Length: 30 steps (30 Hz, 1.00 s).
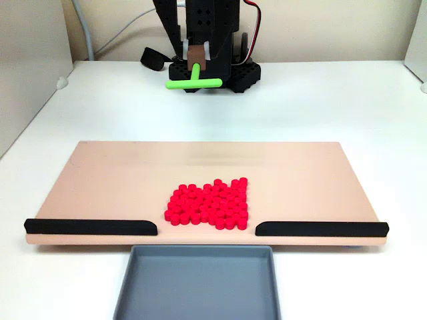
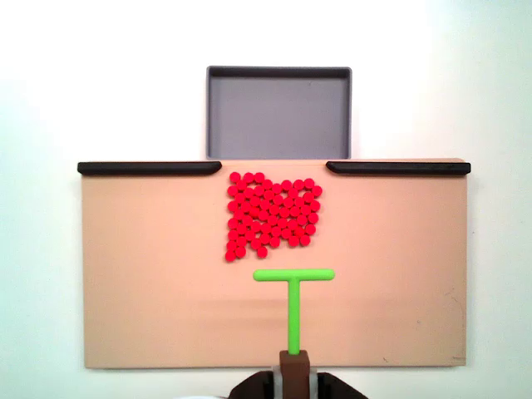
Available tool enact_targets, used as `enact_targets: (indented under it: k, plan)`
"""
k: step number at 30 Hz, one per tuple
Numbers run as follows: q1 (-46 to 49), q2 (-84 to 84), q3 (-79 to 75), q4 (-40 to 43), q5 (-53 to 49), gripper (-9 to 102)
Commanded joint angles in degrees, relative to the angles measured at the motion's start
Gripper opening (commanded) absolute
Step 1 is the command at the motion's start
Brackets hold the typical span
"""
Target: Gather the left side granules
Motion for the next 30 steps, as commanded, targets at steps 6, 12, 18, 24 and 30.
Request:
enact_targets:
  k: [6,12,18,24,30]
  plan:
    - [-0.9,-0.9,-1.2,-0.3,3.3,0]
    - [-1.1,-1.5,-1.2,-0.3,3.8,0]
    - [-1.2,-2.4,-1.2,-0.2,3.6,0]
    - [-2.1,-1.4,-1.3,-0.1,3.0,0]
    - [-1.2,-2.2,-1.3,-0.1,2.3,0]
